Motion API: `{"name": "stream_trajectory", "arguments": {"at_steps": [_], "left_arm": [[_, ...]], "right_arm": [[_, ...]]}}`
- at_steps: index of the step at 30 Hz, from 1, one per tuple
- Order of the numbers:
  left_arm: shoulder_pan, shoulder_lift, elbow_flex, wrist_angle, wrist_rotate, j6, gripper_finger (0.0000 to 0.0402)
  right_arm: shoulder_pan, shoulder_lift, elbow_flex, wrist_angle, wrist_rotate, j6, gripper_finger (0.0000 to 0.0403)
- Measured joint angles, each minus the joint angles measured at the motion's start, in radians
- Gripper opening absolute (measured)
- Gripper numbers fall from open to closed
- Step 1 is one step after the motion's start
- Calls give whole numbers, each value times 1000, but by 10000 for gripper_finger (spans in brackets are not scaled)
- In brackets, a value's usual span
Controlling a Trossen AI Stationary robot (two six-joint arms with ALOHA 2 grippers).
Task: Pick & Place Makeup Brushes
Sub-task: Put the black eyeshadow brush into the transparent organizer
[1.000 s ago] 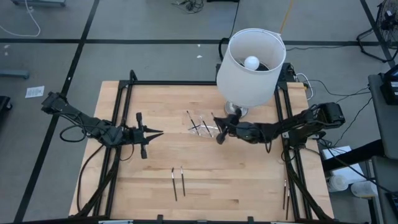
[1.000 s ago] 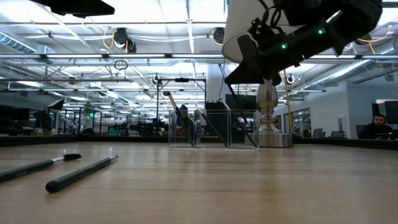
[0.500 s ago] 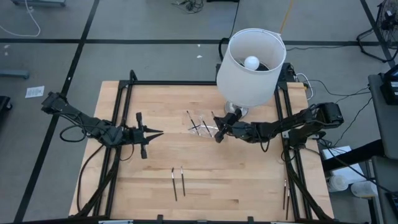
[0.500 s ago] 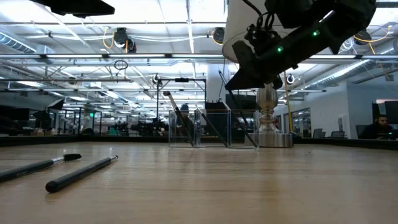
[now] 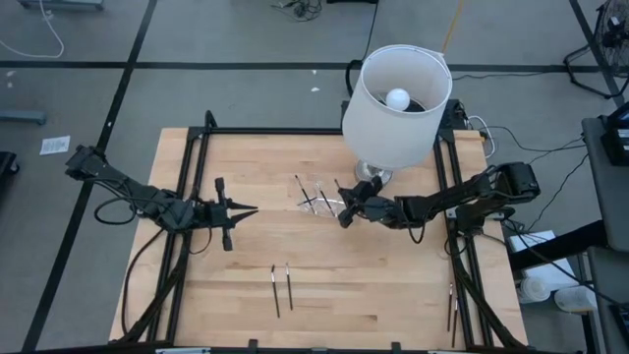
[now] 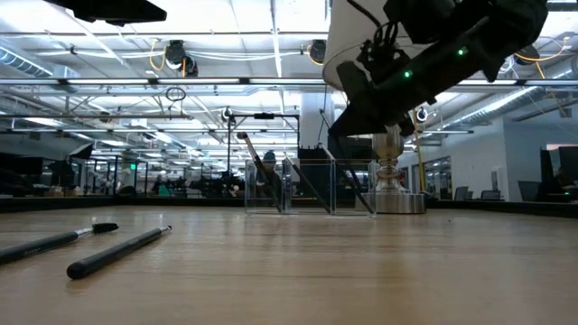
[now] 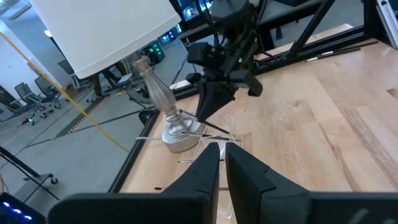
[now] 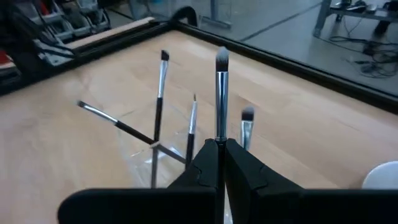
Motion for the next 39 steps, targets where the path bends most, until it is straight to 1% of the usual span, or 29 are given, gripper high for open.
{"name": "stream_trajectory", "arguments": {"at_steps": [10,19,31,34,39], "left_arm": [[0,0,0,0,0,-3,37],[0,0,0,0,0,-3,37],[0,0,0,1,0,-11,37],[0,0,0,0,0,-11,37],[0,0,0,0,0,-13,37]], "right_arm": [[-2,75,-1,0,0,23,0],[-6,77,0,9,0,-10,0],[-11,77,0,-33,-6,-10,0],[-11,77,0,-25,-6,-16,8],[-11,78,0,-9,-7,-18,32]]}}
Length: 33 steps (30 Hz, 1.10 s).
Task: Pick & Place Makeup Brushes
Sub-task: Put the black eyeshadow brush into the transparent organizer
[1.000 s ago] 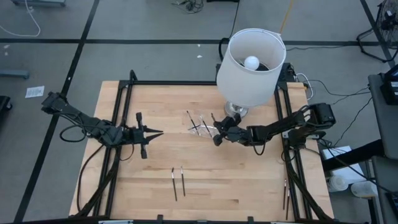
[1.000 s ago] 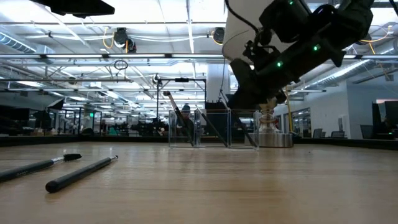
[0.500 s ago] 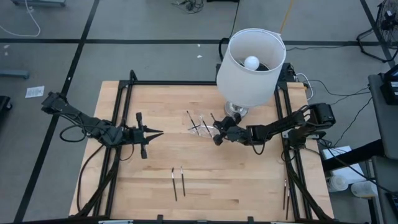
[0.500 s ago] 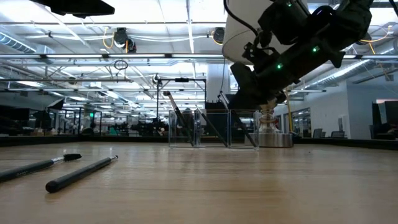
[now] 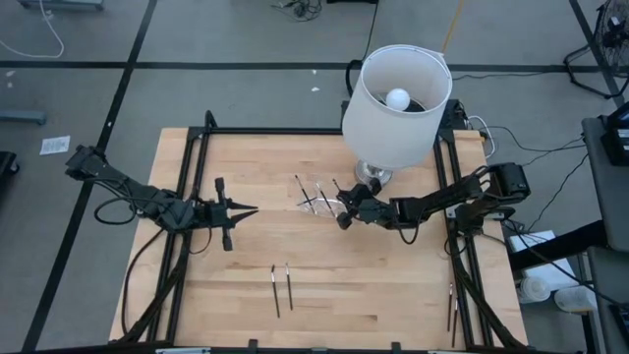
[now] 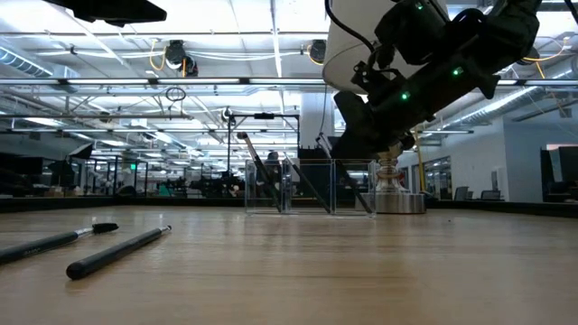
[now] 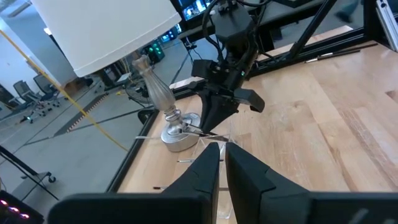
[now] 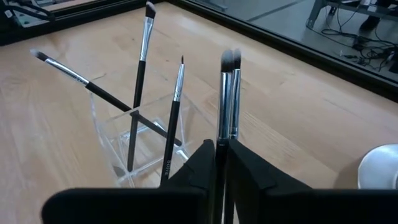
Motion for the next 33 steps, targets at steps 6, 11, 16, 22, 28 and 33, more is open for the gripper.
{"name": "stream_trajectory", "arguments": {"at_steps": [6,11,16,22,28,33], "left_arm": [[0,0,0,0,0,-2,37],[0,0,0,0,0,-2,37],[0,0,0,0,0,-2,37],[0,0,0,0,0,-1,37],[0,0,0,-1,0,6,37],[0,0,0,-1,0,11,37]], "right_arm": [[0,0,0,2,0,0,53],[0,0,-1,28,-1,-40,56],[0,-17,-2,114,-52,-173,52],[13,-141,-1,125,-87,-241,44],[80,-304,140,-290,-101,-199,23],[219,-290,410,-786,-75,-80,2]]}}
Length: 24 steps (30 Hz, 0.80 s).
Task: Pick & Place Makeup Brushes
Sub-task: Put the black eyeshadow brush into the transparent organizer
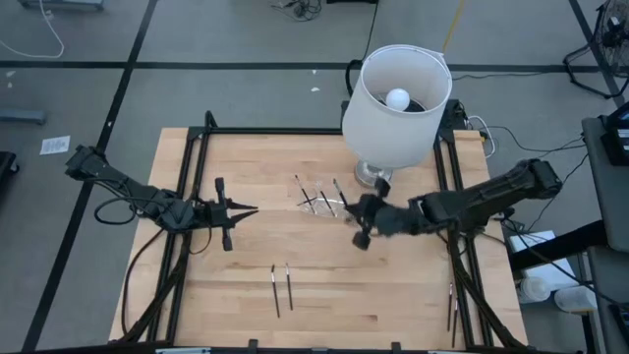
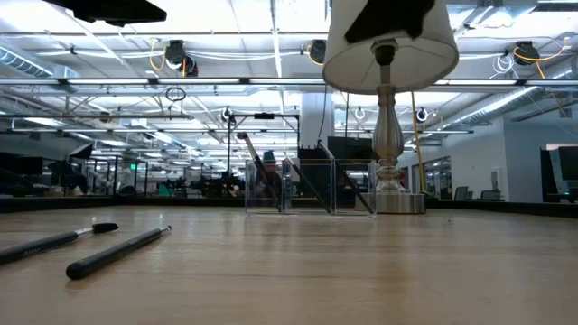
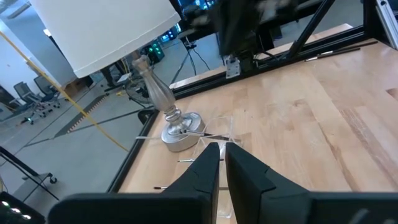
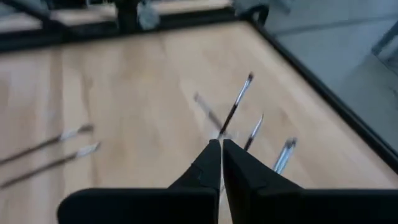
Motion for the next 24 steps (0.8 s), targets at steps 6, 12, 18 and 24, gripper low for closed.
{"name": "stream_trajectory", "arguments": {"at_steps": [6,12,18,24], "left_arm": [[0,0,0,2,0,7,37],[1,0,0,6,0,8,37],[1,0,0,30,0,1,37],[1,0,0,24,2,-16,37]], "right_arm": [[187,179,365,-617,-34,330,1],[310,358,540,-1072,-465,728,0],[397,444,506,-1161,-781,903,0],[523,464,410,-1062,-841,1068,0]]}}
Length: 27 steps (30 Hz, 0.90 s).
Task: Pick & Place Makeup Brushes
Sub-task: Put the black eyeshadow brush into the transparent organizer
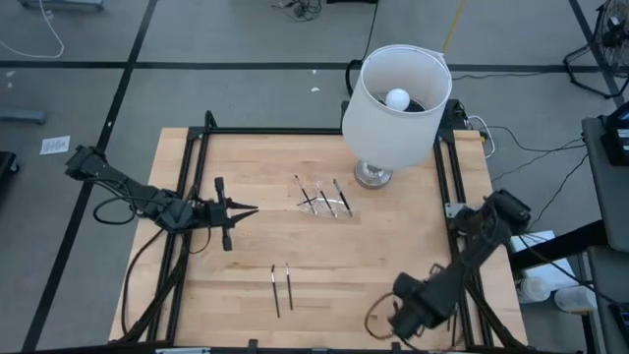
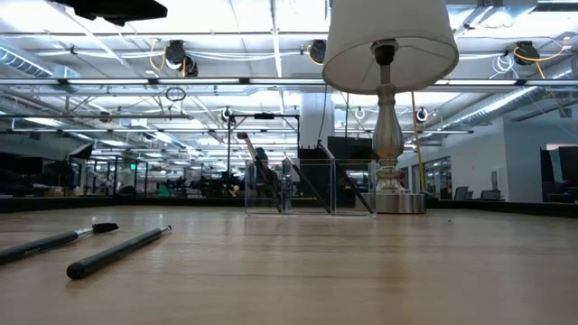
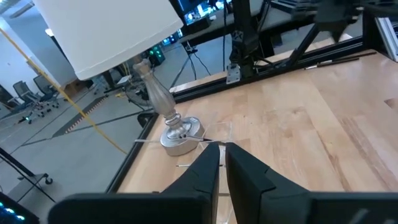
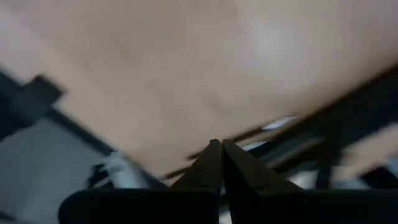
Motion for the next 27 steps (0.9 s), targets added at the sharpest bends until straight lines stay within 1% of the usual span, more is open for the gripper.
{"name": "stream_trajectory", "arguments": {"at_steps": [3,6,9,12,15,19,24,27], "left_arm": [[0,0,0,-8,0,-1,37],[0,0,0,-14,0,-7,37],[0,0,0,-16,0,-8,37],[0,0,0,-14,0,-10,37],[0,0,0,-11,0,-12,37],[0,0,0,-12,0,-16,37],[0,0,0,-18,0,-26,37],[0,0,0,-24,0,-28,37]], "right_arm": [[61,2,-42,101,0,95,0],[109,1,-91,106,-1,194,0],[133,1,-144,113,-68,271,0],[138,1,-198,164,-124,300,0],[137,1,-256,243,-130,317,0],[137,1,-324,307,-145,322,0],[138,1,-374,340,-232,325,0],[138,1,-374,331,-235,325,0]]}}
